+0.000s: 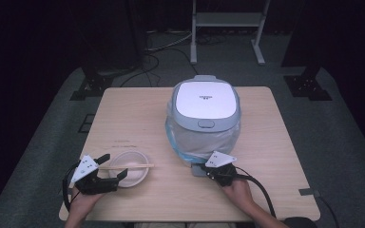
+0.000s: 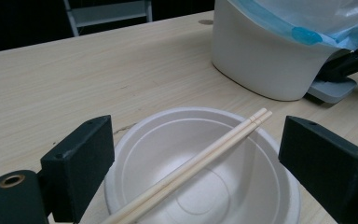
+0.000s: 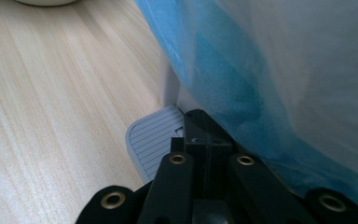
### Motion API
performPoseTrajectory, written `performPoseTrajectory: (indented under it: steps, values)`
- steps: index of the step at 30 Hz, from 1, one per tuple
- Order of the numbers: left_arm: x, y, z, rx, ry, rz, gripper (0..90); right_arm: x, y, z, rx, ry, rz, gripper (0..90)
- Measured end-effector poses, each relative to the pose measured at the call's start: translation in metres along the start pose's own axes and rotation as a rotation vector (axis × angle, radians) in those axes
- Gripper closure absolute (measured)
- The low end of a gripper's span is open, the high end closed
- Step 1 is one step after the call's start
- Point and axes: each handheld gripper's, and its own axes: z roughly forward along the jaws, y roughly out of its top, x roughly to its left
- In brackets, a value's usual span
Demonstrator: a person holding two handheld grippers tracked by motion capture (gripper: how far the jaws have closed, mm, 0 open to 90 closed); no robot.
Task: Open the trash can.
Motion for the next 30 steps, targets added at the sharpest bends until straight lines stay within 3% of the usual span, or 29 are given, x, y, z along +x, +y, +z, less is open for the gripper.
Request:
performPoseTrajectory:
  steps: [8, 30]
  values:
    - [-0.002, 0.0, 0.001, 0.006, -0.005, 0.007, 9.6, 0.001, -0.001, 0.009, 0.071, 0.009, -0.036, 90.0]
    - [0.0, 0.011, 0.008, 0.034, -0.054, 0.029, 9.8, 0.0, -0.001, 0.009, 0.073, 0.015, -0.022, 90.0]
